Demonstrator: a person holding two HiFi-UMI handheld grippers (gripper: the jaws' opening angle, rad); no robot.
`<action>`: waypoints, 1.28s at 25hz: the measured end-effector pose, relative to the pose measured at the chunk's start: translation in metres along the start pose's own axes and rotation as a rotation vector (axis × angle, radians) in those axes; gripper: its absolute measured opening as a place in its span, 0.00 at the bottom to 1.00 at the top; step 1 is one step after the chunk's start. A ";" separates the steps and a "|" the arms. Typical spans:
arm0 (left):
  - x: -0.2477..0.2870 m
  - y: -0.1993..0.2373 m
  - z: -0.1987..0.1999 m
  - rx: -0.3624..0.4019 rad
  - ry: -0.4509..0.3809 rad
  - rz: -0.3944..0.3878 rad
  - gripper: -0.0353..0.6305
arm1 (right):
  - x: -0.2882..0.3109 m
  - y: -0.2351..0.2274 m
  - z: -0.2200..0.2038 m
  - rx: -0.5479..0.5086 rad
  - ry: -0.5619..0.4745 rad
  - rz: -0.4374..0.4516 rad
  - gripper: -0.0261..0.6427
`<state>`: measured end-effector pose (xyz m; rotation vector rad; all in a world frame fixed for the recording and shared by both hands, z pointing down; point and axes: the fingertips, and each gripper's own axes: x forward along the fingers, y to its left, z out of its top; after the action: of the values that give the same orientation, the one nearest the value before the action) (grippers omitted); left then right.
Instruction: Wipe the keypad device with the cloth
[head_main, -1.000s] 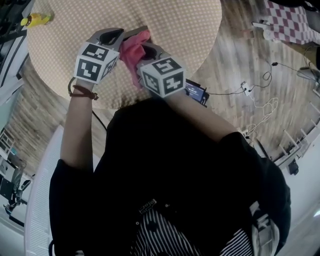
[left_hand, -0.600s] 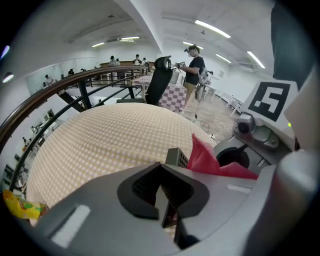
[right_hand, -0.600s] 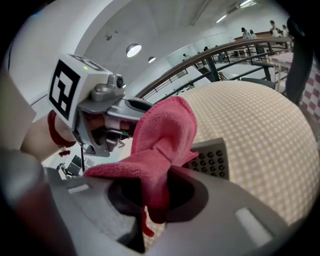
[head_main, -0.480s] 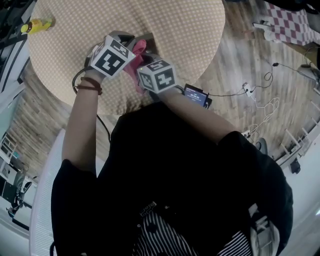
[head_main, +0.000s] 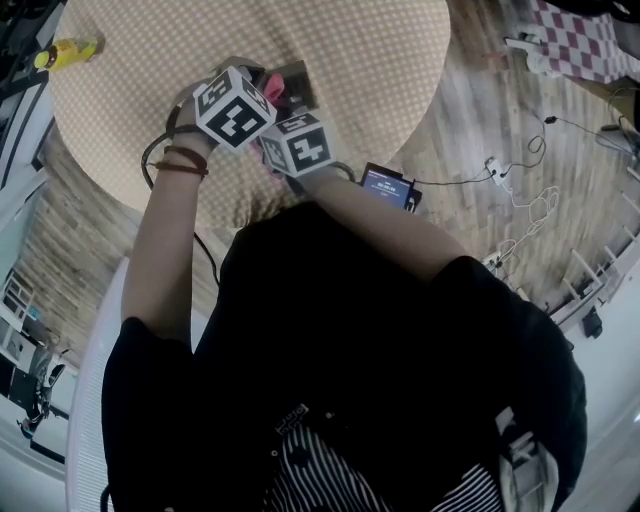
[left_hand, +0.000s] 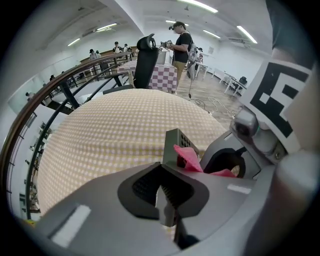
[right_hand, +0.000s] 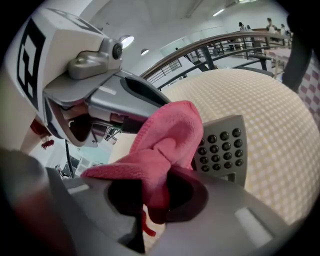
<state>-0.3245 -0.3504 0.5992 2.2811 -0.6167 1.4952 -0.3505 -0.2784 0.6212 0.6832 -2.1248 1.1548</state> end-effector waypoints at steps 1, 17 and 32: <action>0.000 -0.001 0.000 0.003 0.004 0.000 0.05 | 0.000 0.000 -0.001 0.023 -0.002 -0.003 0.14; 0.007 -0.007 0.005 0.131 0.075 0.116 0.05 | 0.006 -0.031 -0.072 0.075 0.148 -0.054 0.14; 0.012 -0.012 0.007 0.132 0.113 0.109 0.05 | -0.018 -0.011 -0.017 0.098 -0.015 -0.013 0.14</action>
<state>-0.3082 -0.3459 0.6068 2.2715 -0.6363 1.7510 -0.3258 -0.2665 0.6216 0.7502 -2.0843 1.2571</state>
